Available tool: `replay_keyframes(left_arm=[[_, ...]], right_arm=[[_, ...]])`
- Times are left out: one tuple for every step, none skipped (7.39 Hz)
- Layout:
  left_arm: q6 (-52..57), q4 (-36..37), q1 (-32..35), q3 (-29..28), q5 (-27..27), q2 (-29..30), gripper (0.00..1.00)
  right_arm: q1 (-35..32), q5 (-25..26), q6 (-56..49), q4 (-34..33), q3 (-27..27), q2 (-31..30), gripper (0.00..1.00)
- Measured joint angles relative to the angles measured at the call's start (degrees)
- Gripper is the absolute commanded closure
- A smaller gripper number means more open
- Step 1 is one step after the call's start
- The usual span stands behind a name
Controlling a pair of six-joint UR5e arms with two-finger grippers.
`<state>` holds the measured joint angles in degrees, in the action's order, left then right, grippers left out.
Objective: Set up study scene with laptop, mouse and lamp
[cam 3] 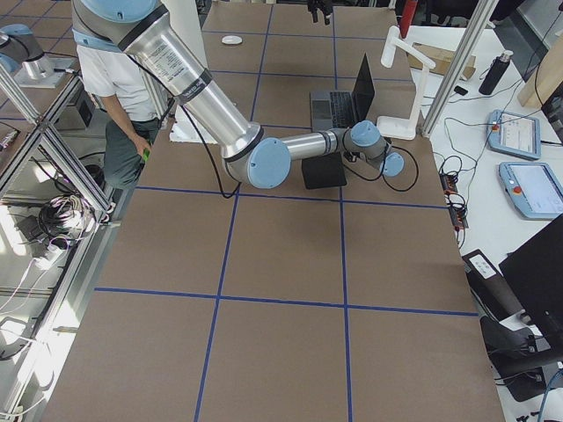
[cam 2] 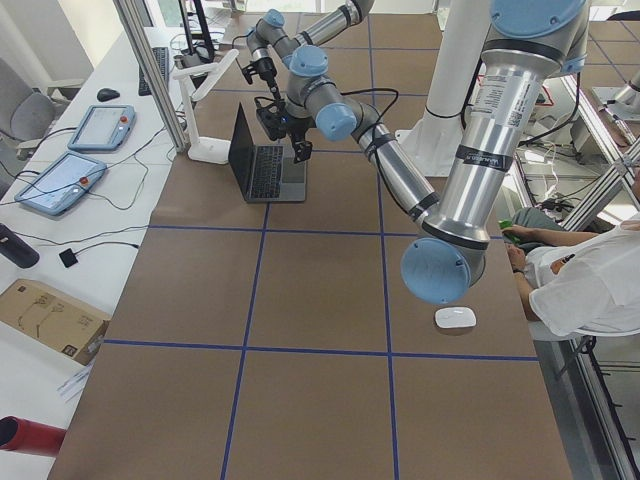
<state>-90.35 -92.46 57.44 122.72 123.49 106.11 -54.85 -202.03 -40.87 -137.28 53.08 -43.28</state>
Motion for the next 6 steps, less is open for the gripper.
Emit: replay_keyframes(left_arm=[[0.0,0.0,0.02,-0.02,0.0,0.03,0.05],[0.0,0.0,0.03,-0.02,0.0,0.03,0.05],[0.0,0.0,0.03,0.02,0.0,-0.04,0.05],[0.02,0.0,0.04,0.13,0.0,-0.24,0.05],[0.04,0.0,0.04,0.25,0.0,-0.48,0.05],[0.02,0.0,0.04,0.29,0.0,-0.58,0.05]], right_arm=[[-0.1,-1.36,0.0,-0.12,-0.49,0.3,0.3],[-0.53,-2.04,0.0,-0.18,-0.88,0.39,0.28],[-1.3,-2.29,0.0,-0.21,-1.07,0.33,0.28],[-2.49,-2.0,0.02,-0.28,-1.01,-0.03,0.28],[-3.85,-0.49,0.32,-0.37,-0.56,-1.08,0.3],[-5.29,2.41,2.48,-0.41,0.79,-2.89,0.31]])
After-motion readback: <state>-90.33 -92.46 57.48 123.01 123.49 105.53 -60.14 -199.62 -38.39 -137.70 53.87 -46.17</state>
